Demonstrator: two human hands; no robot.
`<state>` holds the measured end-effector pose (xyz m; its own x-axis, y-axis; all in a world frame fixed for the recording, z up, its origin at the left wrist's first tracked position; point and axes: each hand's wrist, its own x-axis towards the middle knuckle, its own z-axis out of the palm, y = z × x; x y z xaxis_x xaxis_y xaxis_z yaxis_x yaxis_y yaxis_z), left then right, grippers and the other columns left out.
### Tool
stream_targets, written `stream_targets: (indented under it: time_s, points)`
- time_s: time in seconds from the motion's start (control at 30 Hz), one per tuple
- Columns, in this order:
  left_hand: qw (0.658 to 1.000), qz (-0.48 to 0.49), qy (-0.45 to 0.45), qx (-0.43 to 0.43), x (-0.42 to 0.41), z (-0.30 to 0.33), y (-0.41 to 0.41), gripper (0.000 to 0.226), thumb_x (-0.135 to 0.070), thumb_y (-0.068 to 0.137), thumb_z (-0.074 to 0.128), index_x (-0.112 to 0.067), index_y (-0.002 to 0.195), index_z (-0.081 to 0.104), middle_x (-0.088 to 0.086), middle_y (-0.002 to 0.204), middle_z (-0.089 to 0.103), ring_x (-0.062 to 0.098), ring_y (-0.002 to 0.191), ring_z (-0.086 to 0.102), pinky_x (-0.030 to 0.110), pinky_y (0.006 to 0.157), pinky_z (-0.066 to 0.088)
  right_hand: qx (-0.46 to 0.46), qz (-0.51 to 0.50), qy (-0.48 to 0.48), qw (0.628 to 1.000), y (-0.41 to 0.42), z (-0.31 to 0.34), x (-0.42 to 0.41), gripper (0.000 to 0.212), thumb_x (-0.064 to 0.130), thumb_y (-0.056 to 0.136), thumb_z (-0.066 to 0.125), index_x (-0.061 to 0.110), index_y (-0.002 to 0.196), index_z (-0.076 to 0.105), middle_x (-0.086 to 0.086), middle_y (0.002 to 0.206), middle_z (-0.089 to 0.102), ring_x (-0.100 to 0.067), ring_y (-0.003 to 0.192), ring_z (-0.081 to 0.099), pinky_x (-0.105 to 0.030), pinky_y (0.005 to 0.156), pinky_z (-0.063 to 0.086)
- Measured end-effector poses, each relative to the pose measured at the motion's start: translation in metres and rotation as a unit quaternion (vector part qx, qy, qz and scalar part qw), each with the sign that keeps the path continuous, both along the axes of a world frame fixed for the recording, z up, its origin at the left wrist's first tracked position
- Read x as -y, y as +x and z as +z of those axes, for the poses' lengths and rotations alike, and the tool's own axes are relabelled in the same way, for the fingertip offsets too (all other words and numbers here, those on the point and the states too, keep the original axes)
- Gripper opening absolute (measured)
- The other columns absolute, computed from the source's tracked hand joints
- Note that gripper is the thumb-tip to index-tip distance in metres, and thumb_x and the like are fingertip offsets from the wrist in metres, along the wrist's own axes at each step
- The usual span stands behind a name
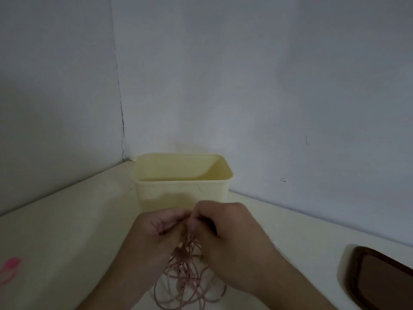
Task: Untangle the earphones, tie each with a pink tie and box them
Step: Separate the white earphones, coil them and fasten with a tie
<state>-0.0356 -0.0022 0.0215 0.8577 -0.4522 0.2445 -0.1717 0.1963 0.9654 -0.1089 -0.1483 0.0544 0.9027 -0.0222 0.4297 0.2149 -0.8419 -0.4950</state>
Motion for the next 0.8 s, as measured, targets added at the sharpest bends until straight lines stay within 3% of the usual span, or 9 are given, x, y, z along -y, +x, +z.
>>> stream_targets:
  time_s: [0.13,0.2,0.27,0.37,0.47,0.57,0.63,0.73,0.8]
  points:
    - [0.998,-0.064,-0.010,-0.012,-0.004,0.005,-0.003,0.021,-0.008,0.092,0.063,-0.008,0.094,0.084,0.020,0.080,0.077,0.022,0.061,0.073,0.033,0.047,0.056,0.045,-0.047,0.057,0.996,0.002,0.004,0.008,0.021,0.047,0.088,0.052,0.028,0.087,0.060,0.008,0.075,0.069,-0.014,0.073,0.065,-0.043,0.070,0.057]
    - [0.994,-0.100,-0.018,-0.031,-0.006,0.005,-0.001,0.015,-0.014,0.093,0.072,-0.004,0.098,0.082,0.028,0.086,0.076,0.031,0.068,0.075,0.034,0.048,0.055,0.045,-0.050,0.081,0.994,0.003,0.004,0.010,0.019,0.043,0.090,0.056,0.026,0.084,0.062,0.009,0.074,0.070,-0.014,0.071,0.065,-0.042,0.069,0.057]
    - [0.990,-0.120,-0.035,-0.061,-0.008,0.004,0.002,0.032,-0.027,0.084,0.083,0.000,0.101,0.081,0.033,0.087,0.074,0.036,0.071,0.075,0.033,0.048,0.054,0.036,-0.041,0.105,0.993,0.004,0.003,0.010,0.018,0.034,0.096,0.063,0.023,0.082,0.062,0.011,0.071,0.069,-0.012,0.067,0.063,-0.039,0.066,0.055]
    - [0.981,-0.138,-0.091,-0.101,-0.011,0.001,0.003,0.066,-0.041,0.054,0.102,0.003,0.099,0.080,0.030,0.087,0.075,0.034,0.072,0.076,0.033,0.055,0.058,0.026,-0.040,0.122,0.991,0.007,-0.003,0.009,0.021,0.024,0.099,0.065,0.019,0.080,0.059,0.012,0.061,0.057,-0.008,0.060,0.051,-0.028,0.058,0.043]
    - [0.975,-0.117,-0.151,-0.113,-0.011,0.001,0.003,0.071,-0.036,0.044,0.106,-0.002,0.102,0.082,0.027,0.099,0.078,0.031,0.084,0.079,0.028,0.053,0.057,0.007,-0.028,0.104,0.994,0.009,-0.009,0.004,0.014,0.029,0.093,0.053,0.020,0.083,0.057,0.009,0.067,0.062,-0.009,0.065,0.055,-0.038,0.062,0.049]
    - [0.970,-0.073,-0.197,-0.119,-0.010,0.002,0.004,0.047,-0.015,0.060,0.092,-0.006,0.105,0.082,0.024,0.111,0.077,0.026,0.096,0.079,0.025,0.046,0.055,-0.029,0.001,0.062,0.998,0.008,-0.013,-0.005,0.017,0.041,0.092,0.044,0.029,0.092,0.056,0.001,0.082,0.070,-0.021,0.077,0.064,-0.044,0.071,0.054]
    - [0.972,-0.042,-0.202,-0.112,-0.010,0.003,0.006,0.034,-0.012,0.072,0.076,-0.008,0.105,0.082,0.020,0.113,0.078,0.024,0.101,0.078,0.024,0.047,0.056,-0.049,0.021,0.036,0.998,0.006,-0.014,-0.007,0.015,0.043,0.092,0.044,0.032,0.089,0.053,0.000,0.082,0.067,-0.026,0.079,0.064,-0.044,0.073,0.054]
    - [0.993,0.014,-0.114,-0.042,-0.007,-0.001,0.008,0.027,-0.004,0.083,0.066,-0.010,0.105,0.083,0.016,0.109,0.080,0.025,0.102,0.078,0.027,0.051,0.058,-0.057,0.040,-0.002,0.998,0.004,-0.010,-0.007,0.022,0.039,0.095,0.048,0.031,0.074,0.046,0.006,0.074,0.055,-0.023,0.075,0.059,-0.043,0.069,0.050]
    - [0.998,0.029,-0.060,0.000,-0.003,-0.001,0.007,0.027,0.000,0.086,0.067,-0.013,0.102,0.084,0.013,0.102,0.081,0.020,0.089,0.079,0.026,0.053,0.058,-0.056,0.043,-0.015,0.997,0.002,-0.005,-0.005,0.022,0.036,0.098,0.052,0.030,0.078,0.047,0.007,0.074,0.055,-0.021,0.076,0.059,-0.041,0.069,0.050]
